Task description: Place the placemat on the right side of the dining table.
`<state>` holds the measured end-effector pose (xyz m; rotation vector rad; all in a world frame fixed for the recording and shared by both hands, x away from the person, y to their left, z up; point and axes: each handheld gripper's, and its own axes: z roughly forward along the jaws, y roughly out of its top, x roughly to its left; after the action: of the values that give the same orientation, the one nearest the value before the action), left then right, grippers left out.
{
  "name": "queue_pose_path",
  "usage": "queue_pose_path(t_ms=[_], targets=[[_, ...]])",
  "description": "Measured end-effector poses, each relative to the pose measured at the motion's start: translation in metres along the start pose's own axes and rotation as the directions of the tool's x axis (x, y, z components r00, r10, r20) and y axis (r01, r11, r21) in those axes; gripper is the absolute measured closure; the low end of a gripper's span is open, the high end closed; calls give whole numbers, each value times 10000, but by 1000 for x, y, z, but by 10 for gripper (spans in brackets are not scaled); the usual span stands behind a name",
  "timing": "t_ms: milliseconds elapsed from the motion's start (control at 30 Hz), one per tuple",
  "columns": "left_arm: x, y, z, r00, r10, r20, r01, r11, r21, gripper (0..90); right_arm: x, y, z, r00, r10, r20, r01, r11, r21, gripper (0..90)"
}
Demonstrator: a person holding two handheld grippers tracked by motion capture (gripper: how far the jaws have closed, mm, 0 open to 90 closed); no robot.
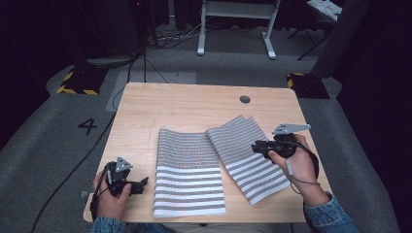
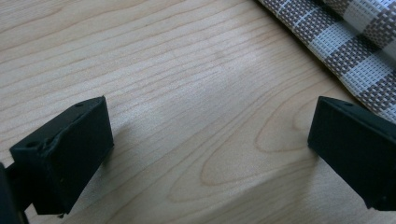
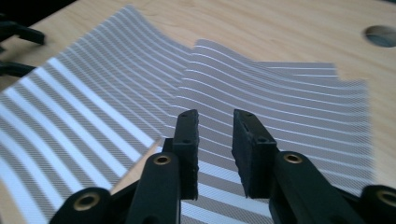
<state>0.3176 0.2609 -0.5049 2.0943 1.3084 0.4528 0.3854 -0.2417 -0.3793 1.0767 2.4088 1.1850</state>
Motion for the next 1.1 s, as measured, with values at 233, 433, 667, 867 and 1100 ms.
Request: queue_pose_path(t_ms=[233,433,667,867,1100], targets=[[0,0,0,10000,-9,14,9,10000,3,1,-33,-26,-19,9840,1384,1122,-1313,9890,-681,532],[0,1,0,10000,-42,-24,42,10000,25,1,-57,-69,-27,9509,2067,2303,-2042,9783,-350,472],[0,1,0,10000,-42,-22,42,10000,25,1,-67,-124,-20,9151,2604,3079,-2909,9551,569,443],[0,1,0,10000,-47,-19,47,10000,24,1,-65,-148,-16,8991,2715,3434,-3067,9504,518,422],[0,1,0,10000,-45,-20,45,10000,23,1,-49,-143,-12,9035,2357,3579,-2808,9565,789,736]])
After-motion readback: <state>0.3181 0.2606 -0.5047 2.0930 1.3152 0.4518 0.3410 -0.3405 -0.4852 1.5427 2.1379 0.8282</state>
